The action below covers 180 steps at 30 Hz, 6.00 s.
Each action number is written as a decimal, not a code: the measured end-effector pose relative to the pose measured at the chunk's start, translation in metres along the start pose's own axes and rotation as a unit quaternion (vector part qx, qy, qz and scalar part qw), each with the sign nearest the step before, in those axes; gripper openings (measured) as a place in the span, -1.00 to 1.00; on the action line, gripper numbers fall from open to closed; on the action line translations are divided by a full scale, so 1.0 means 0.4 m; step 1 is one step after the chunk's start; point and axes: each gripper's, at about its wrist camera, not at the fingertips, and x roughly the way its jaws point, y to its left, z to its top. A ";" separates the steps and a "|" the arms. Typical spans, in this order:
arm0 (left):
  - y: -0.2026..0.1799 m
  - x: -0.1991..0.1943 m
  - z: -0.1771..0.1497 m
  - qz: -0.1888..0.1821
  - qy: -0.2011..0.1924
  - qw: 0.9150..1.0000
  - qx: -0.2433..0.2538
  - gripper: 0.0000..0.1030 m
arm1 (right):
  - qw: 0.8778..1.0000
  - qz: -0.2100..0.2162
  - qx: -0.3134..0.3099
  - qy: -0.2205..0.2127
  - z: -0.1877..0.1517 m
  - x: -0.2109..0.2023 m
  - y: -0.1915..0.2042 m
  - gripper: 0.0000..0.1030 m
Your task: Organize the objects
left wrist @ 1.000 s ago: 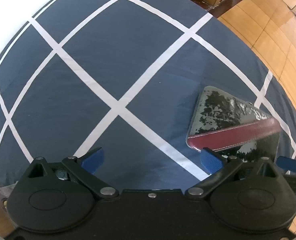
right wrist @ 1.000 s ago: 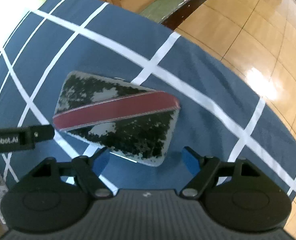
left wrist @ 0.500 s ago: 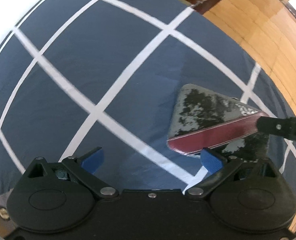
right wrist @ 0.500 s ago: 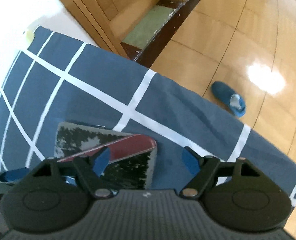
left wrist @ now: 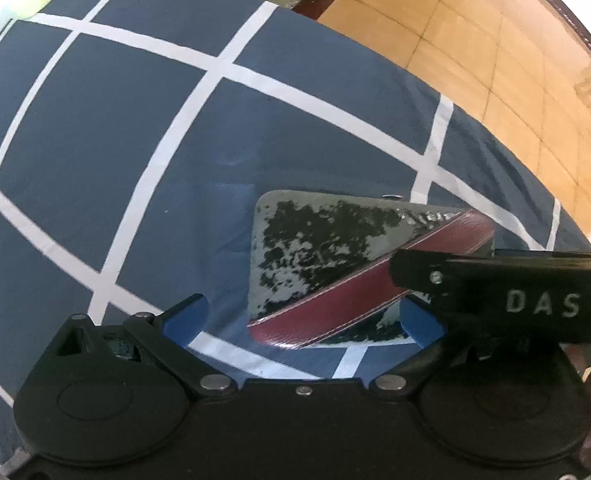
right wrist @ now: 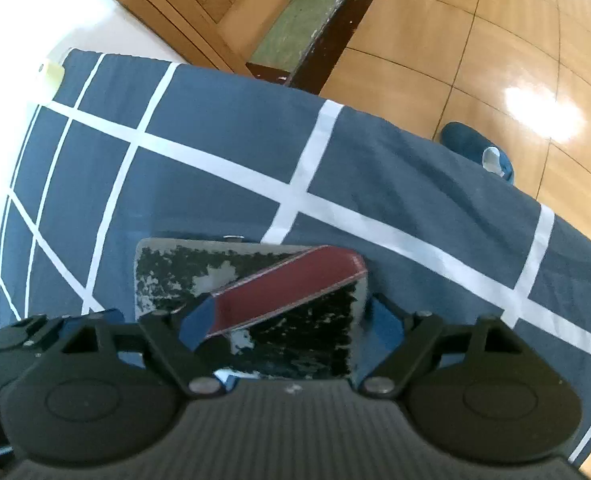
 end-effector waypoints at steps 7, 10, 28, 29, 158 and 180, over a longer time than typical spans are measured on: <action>0.000 0.012 -0.001 -0.024 -0.005 1.000 -0.005 0.89 | 1.000 -0.014 -0.013 -0.001 0.001 0.002 0.014 0.62; -0.002 0.008 0.002 -0.026 -0.009 1.000 -0.008 0.81 | 1.000 -0.016 -0.020 -0.002 0.004 0.001 0.016 0.60; -0.002 -0.028 -0.035 -0.016 -0.033 0.997 -0.064 0.75 | 0.997 -0.012 -0.081 -0.013 -0.003 -0.036 0.066 0.58; -0.003 -0.033 -0.035 -0.014 -0.037 0.997 -0.070 0.75 | 0.996 -0.010 -0.087 -0.015 -0.005 -0.044 0.074 0.58; 0.476 -0.471 -1.075 0.102 -0.133 0.853 -0.495 0.82 | 0.851 0.104 -0.513 0.044 -0.814 -0.193 0.790 0.65; 0.361 -0.599 -1.159 0.161 -0.160 0.833 -0.504 1.00 | 0.848 0.116 -0.517 -0.003 -0.789 -0.373 0.654 1.00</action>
